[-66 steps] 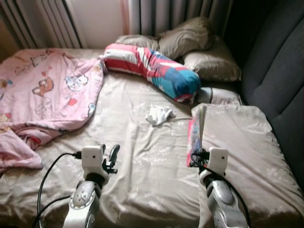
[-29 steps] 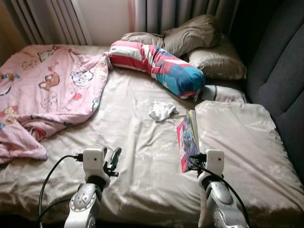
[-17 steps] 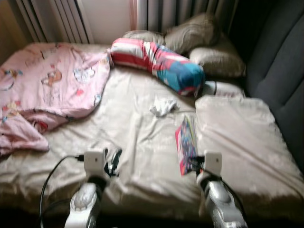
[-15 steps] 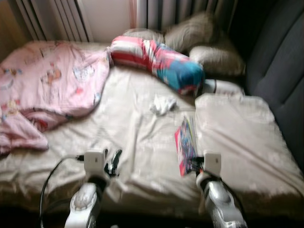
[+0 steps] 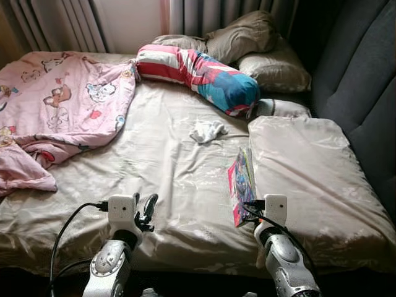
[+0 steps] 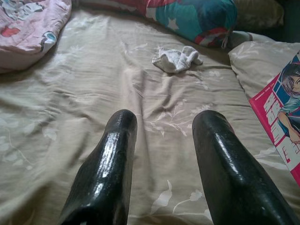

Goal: Clean up the room

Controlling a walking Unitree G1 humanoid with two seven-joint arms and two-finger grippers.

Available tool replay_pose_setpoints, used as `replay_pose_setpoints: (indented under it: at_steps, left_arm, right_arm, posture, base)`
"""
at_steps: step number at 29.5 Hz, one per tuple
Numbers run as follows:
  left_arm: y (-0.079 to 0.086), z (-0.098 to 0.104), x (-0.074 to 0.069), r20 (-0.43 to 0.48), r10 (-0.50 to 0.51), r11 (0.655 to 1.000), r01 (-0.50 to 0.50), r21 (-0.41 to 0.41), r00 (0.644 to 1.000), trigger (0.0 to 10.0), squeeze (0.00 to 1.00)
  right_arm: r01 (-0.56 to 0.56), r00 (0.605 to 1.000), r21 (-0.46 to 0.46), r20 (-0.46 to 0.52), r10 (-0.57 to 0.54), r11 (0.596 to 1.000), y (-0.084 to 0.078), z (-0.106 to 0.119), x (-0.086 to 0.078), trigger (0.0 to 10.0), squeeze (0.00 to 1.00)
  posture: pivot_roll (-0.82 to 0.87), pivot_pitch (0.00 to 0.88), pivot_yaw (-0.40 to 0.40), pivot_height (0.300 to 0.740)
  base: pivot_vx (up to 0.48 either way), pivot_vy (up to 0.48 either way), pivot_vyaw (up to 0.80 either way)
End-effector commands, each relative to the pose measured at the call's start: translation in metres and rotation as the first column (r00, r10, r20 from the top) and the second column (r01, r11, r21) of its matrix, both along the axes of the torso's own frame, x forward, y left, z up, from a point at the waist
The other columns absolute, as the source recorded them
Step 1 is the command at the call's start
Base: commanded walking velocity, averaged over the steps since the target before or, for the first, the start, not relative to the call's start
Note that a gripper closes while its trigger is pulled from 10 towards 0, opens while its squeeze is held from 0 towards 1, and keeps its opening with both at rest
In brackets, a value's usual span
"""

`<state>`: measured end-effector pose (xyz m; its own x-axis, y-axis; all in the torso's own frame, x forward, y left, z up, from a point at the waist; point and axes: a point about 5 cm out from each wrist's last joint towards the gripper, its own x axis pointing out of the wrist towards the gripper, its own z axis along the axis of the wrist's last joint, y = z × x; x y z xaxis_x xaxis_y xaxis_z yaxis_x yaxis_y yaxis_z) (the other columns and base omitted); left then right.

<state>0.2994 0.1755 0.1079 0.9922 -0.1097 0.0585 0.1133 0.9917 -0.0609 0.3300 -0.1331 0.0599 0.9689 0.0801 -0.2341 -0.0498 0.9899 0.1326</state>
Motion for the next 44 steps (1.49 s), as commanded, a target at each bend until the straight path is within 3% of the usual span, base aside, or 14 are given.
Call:
replay_pose_setpoints:
  at_steps: [1, 5, 8, 13, 34, 44]
  left_arm:
    - [0.0022, 0.001, -0.0023, -0.001, 0.005, 1.0, -0.005, 0.001, 1.0, 10.0, 0.0]
    - [0.0031, 0.0008, -0.0024, -0.004, 0.011, 1.0, -0.011, -0.001, 1.0, 10.0, 0.0]
    - [0.003, 0.0004, -0.0022, -0.008, 0.013, 1.0, -0.013, -0.005, 1.0, 10.0, 0.0]
    - [0.0027, -0.0001, -0.0014, -0.016, 0.011, 1.0, -0.011, -0.002, 1.0, 10.0, 0.0]
    - [0.0011, -0.0001, -0.0019, -0.024, -0.003, 1.0, 0.003, 0.013, 1.0, 10.0, 0.0]
    - [0.0008, 0.0001, -0.0022, -0.026, -0.006, 1.0, 0.007, 0.014, 1.0, 10.0, 0.0]
  right_arm:
    - [0.003, 0.999, 0.015, 0.049, -0.003, 1.0, 0.0013, 0.0088, 0.0047, 10.0, 0.0]
    - [-0.002, 0.999, 0.014, 0.054, 0.002, 1.0, 0.0017, 0.0097, 0.0053, 10.0, 0.0]
    - [-0.044, 0.997, -0.036, 0.056, 0.046, 0.998, 0.0043, 0.0101, 0.0057, 10.0, 0.0]
    - [-0.041, 0.997, 0.014, 0.073, 0.04, 0.999, 0.0046, 0.0102, 0.0036, 10.0, 0.0]
    - [-0.054, 0.998, 0.017, 0.045, 0.053, 0.998, 0.0052, 0.0036, 0.0001, 10.0, 0.0]
    - [-0.056, 0.998, 0.022, 0.037, 0.056, 0.998, 0.0062, 0.0023, -0.0006, 10.0, 0.0]
  posture:
    - [0.07, 0.23, -0.02, 0.656]
    - [0.08, 0.233, -0.02, 0.656]
    - [0.07, 0.234, -0.02, 0.656]
    - [0.07, 0.237, -0.018, 0.656]
    - [0.07, 0.246, -0.011, 0.656]
    - [0.07, 0.248, -0.01, 0.656]
  base:
    - [0.0, 0.0, 0.0]
    - [0.0, 0.0, 0.0]
    - [0.0, 0.0, 0.5]
    - [0.0, 0.0, 0.44]
    - [0.0, 0.0, 0.0]
    - [0.258, 0.0, 0.0]
